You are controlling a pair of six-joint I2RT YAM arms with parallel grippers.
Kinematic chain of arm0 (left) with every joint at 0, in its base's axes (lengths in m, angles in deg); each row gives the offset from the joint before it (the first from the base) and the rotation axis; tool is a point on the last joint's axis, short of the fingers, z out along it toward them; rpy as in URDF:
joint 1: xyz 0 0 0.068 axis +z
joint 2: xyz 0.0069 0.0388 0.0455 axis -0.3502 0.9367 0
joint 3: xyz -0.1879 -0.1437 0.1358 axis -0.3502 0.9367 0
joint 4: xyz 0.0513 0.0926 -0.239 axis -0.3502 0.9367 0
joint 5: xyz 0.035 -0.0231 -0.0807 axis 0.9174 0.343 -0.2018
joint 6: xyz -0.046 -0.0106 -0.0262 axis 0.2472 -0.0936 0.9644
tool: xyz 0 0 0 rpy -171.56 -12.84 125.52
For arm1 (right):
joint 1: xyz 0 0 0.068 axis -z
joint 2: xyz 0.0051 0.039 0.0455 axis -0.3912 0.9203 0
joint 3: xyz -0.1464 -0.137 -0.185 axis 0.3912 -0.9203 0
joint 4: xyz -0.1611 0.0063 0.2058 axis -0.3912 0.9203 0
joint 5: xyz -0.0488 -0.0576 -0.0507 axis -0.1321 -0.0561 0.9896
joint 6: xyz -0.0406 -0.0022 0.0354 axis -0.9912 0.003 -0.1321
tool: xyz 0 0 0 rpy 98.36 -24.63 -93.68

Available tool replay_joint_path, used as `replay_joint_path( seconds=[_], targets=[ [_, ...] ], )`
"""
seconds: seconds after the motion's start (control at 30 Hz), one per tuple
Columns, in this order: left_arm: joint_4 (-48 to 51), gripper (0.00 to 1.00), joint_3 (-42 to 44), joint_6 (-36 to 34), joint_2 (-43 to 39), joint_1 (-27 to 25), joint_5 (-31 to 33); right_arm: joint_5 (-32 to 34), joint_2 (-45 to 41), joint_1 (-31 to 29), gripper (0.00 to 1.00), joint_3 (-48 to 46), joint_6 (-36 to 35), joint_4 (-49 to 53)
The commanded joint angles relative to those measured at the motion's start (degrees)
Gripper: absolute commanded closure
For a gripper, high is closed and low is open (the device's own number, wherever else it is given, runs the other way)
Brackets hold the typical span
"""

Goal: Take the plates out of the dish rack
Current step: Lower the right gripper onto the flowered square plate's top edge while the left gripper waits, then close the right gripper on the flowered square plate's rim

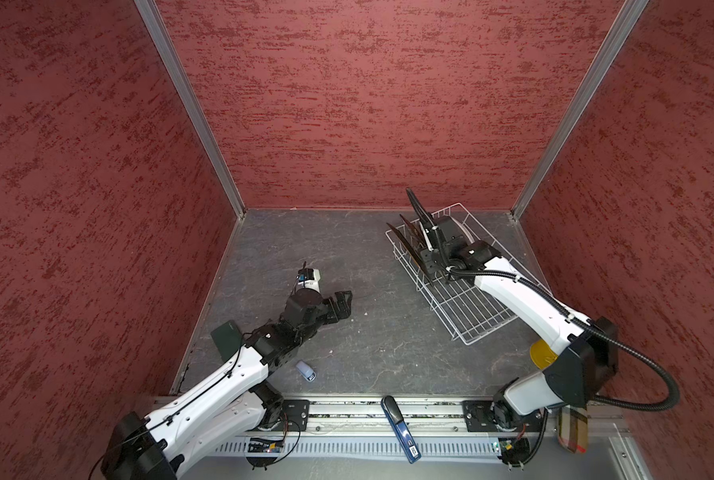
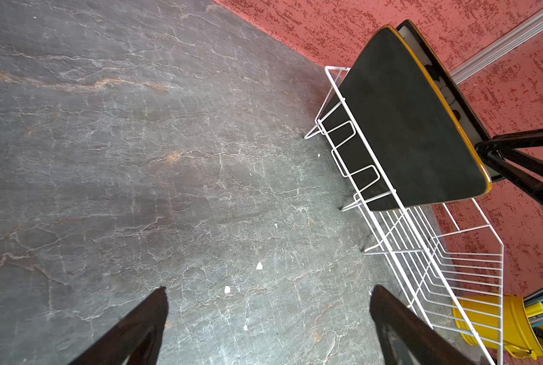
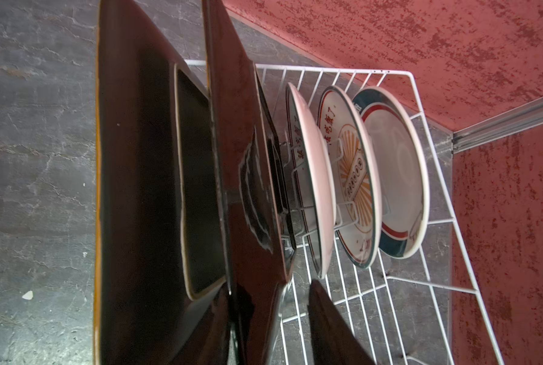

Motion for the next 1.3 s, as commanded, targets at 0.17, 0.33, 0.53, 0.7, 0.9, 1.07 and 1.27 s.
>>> replay_joint_path(
  seconds=[0.17,0.33,0.53,0.7,0.9,1.07,1.27],
  targets=[
    [-0.24,0.01,-1.76,1.58,1.14,-1.26,0.12,2.52,2.63,-0.05,0.64,-0.12,-1.51,-0.78],
    [0.05,0.01,-2.87,1.22,2.79,-2.59,0.47,3.08,3.91,0.00,0.67,-0.12,-1.37,-1.23],
    [0.06,0.01,-2.94,1.25,2.89,-3.40,1.08,3.92,4.58,0.13,0.73,-1.03,-2.51,-2.02],
    [0.41,0.01,-2.99,1.33,3.06,-3.66,1.40,4.11,4.50,0.22,0.80,-1.51,-3.36,-2.81],
    [0.59,0.01,-3.22,1.25,3.56,-3.84,1.51,3.80,4.54,0.22,0.85,-1.50,-3.33,-2.91],
    [0.60,0.01,-3.44,1.16,3.68,-4.01,1.78,5.39,4.76,0.22,0.93,-1.60,-2.90,-3.28],
    [0.81,0.01,-3.51,1.15,3.83,-4.17,2.01,8.93,5.64,0.13,1.00,-1.64,-1.53,-4.08]
  ],
)
